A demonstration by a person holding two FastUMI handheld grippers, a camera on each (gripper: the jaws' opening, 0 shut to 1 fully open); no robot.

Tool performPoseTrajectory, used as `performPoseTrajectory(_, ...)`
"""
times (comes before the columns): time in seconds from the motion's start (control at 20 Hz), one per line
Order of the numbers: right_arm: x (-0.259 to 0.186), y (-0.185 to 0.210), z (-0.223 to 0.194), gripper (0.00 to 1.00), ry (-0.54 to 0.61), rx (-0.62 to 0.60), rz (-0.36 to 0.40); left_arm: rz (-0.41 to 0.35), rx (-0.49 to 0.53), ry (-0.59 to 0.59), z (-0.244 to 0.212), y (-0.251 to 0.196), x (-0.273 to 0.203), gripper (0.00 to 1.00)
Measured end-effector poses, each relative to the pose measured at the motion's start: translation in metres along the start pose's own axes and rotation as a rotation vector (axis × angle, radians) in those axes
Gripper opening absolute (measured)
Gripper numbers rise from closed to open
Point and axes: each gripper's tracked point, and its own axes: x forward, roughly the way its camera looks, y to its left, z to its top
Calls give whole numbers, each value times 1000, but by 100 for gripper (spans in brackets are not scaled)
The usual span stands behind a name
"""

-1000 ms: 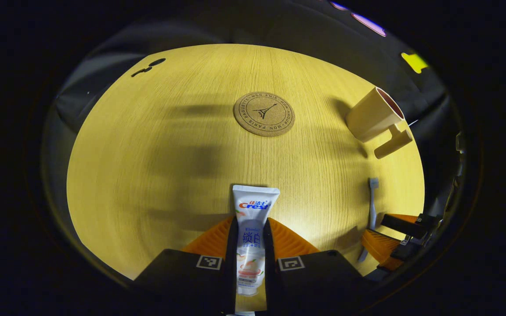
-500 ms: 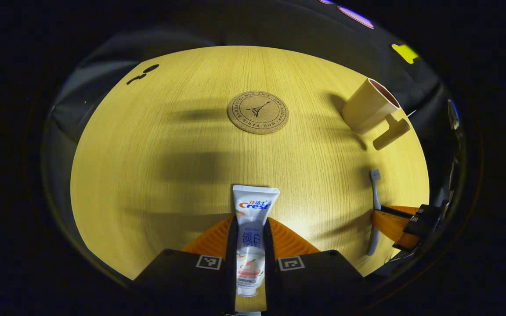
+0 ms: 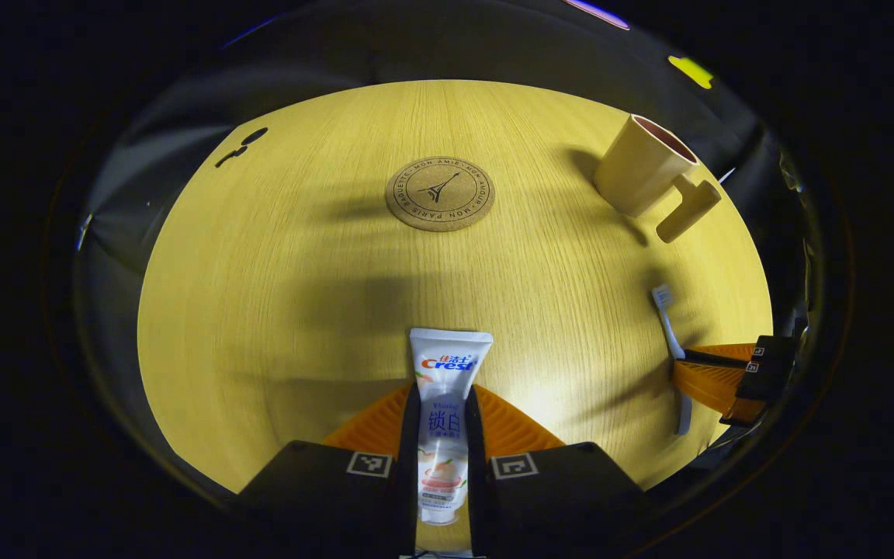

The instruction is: Put the toothbrush and toothpaste on the desktop into the cup, then pick up the cup and place it on the coaster on the desktop.

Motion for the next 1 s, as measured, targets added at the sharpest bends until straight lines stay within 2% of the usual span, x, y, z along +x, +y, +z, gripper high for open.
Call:
performPoseTrajectory(0.2,-25,-17,4,5,-69,-6,29,-15,-54,-19,-6,-3,-4,31)
performPoseTrajectory(0.25,-31,-21,5,5,-87,-2,37,-23,-72,-26,-7,-5,-6,35)
performPoseTrajectory(0.3,-38,-23,5,5,-96,9,47,-31,-89,-33,-9,-6,-8,30)
performPoseTrajectory(0.35,-42,-25,5,5,-108,21,56,-40,-99,-45,-9,-8,-10,36)
performPoseTrajectory(0.4,-47,-27,7,5,-122,31,63,-42,-104,-56,-9,-8,-13,25)
performPoseTrajectory(0.45,-50,-30,8,5,-133,34,66,-42,-102,-71,-8,-8,-16,35)
performPoseTrajectory(0.5,-55,-32,8,5,-141,32,67,-43,-99,-86,-7,-8,-21,30)
performPoseTrajectory(0.55,-59,-34,9,5,-151,27,68,-44,-101,-101,-6,-9,-26,30)
performPoseTrajectory(0.75,-75,-34,19,5,-206,64,97,-98,-131,-217,23,-25,-64,29)
performPoseTrajectory(0.95,-86,-42,32,5,-248,111,109,-153,-102,-348,66,-49,-104,29)
performPoseTrajectory(1.0,-89,-44,33,5,-254,122,111,-174,-101,-390,78,-57,-113,34)
